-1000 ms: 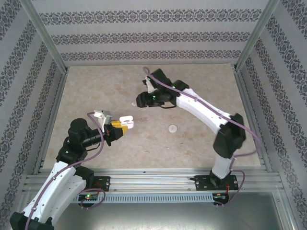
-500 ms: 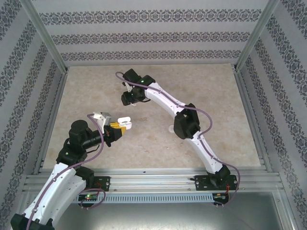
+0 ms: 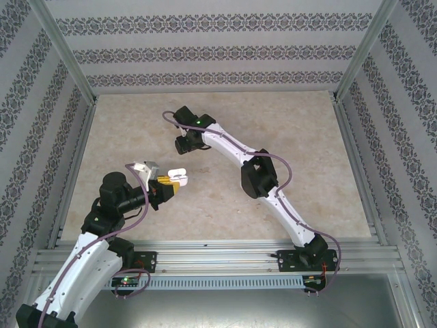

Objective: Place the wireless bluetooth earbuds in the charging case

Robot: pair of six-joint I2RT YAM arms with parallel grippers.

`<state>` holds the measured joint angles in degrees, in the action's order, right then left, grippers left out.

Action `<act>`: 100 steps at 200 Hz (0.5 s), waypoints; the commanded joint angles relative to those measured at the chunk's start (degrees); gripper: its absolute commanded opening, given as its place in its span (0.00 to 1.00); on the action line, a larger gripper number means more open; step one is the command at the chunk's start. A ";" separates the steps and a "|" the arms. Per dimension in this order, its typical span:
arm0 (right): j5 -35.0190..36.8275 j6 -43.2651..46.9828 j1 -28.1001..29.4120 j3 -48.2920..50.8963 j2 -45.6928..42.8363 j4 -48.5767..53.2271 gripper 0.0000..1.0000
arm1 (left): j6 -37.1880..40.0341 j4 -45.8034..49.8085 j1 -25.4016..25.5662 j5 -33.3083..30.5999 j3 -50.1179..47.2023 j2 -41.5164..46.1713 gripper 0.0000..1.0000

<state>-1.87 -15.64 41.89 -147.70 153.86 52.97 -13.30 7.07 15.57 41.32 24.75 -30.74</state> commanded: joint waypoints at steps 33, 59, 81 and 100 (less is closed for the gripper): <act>3.32 2.12 0.40 -1.90 2.75 -1.29 0.51 | -1.99 -1.79 -0.85 0.51 -1.20 1.34 0.09; 3.36 2.50 0.40 -1.85 3.36 -1.20 0.46 | -2.46 -1.93 -0.85 0.49 -1.46 1.67 0.09; 3.14 2.80 0.40 -1.70 3.72 -0.30 0.39 | -2.79 -1.83 -0.84 0.44 -1.55 1.98 0.09; 2.64 2.98 0.52 -0.75 3.47 0.79 0.35 | -2.86 -1.37 -0.87 0.27 -1.56 2.41 0.09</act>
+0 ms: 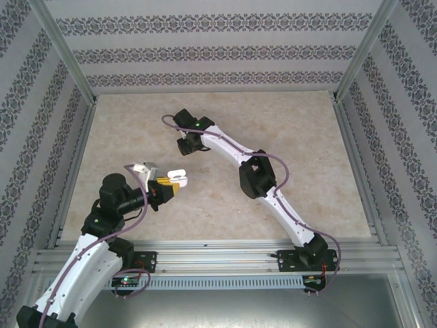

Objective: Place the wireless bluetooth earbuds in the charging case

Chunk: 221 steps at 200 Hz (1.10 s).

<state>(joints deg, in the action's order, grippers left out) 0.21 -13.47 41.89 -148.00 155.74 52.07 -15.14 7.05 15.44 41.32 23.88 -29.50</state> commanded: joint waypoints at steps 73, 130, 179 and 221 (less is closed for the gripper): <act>-0.21 1.39 0.51 4.48 -0.77 3.40 0.22 | -1.82 -1.19 -0.76 0.25 -0.59 1.55 0.09; -0.84 0.92 0.74 11.00 -5.66 3.37 0.17 | -1.96 -0.01 -0.76 0.15 -0.43 2.90 0.10; -1.26 -4.23 0.93 23.99 -13.75 2.09 0.17 | -2.63 -0.01 -0.74 0.43 -0.41 3.35 0.10; -4.81 -15.23 1.14 48.17 -26.64 -8.83 0.18 | -4.75 -4.04 -0.74 1.55 -2.07 2.57 0.11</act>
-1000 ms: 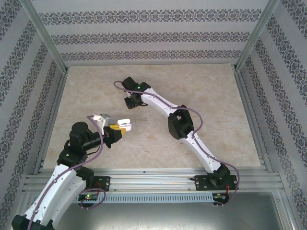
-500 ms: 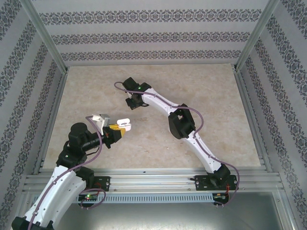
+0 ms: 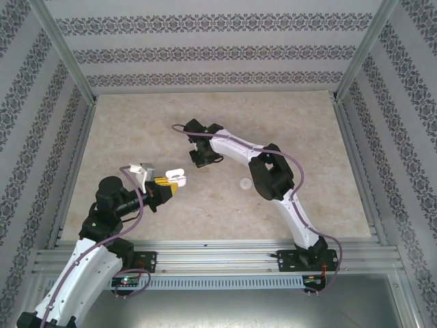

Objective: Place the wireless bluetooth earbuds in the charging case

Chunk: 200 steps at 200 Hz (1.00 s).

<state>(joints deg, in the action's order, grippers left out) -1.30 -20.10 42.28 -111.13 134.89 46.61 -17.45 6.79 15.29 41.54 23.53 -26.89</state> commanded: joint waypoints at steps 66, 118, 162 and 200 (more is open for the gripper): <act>-10.02 -27.05 2.54 30.96 -17.23 -13.70 0.32 | -4.97 -14.13 -0.61 4.18 -4.11 -5.09 0.11; -11.23 -27.16 2.28 29.80 -21.49 -11.54 0.47 | -3.76 -14.61 -0.53 5.07 -3.67 -6.35 0.11; -9.86 -19.35 0.66 25.22 -23.15 -5.41 0.48 | -2.34 -12.68 -0.57 5.86 -3.23 -6.10 0.11; -6.53 -7.71 0.02 15.23 -17.24 4.65 0.48 | -1.30 -11.63 -0.55 6.68 -3.31 -6.06 0.11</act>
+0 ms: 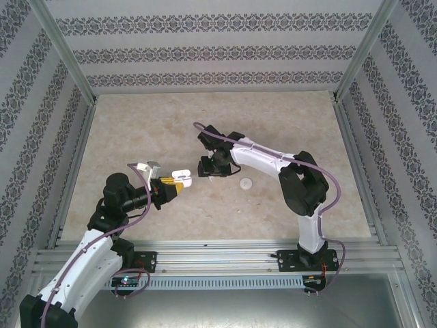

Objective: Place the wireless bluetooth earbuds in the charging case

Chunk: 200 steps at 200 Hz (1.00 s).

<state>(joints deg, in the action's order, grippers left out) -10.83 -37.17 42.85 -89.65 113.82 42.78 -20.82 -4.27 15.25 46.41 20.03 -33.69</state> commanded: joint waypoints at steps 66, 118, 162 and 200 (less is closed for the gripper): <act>4.78 7.53 -1.85 -15.45 11.93 15.58 0.51 | 3.06 1.34 -0.52 1.84 0.09 1.17 0.11; 3.16 6.05 -2.00 -15.81 14.74 13.97 0.55 | 3.79 1.52 -0.54 1.86 -0.26 1.00 0.11; 2.11 5.35 -1.87 -17.11 16.91 13.42 0.49 | 3.86 1.59 -0.52 2.19 -0.60 1.13 0.11; 1.56 4.89 -1.82 -18.08 18.27 13.73 0.46 | 3.99 1.55 -0.48 2.19 -0.78 1.17 0.11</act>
<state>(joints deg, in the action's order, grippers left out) -8.47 -31.38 41.08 -105.84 130.89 55.94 -18.20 -3.01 15.27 47.18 19.99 -33.26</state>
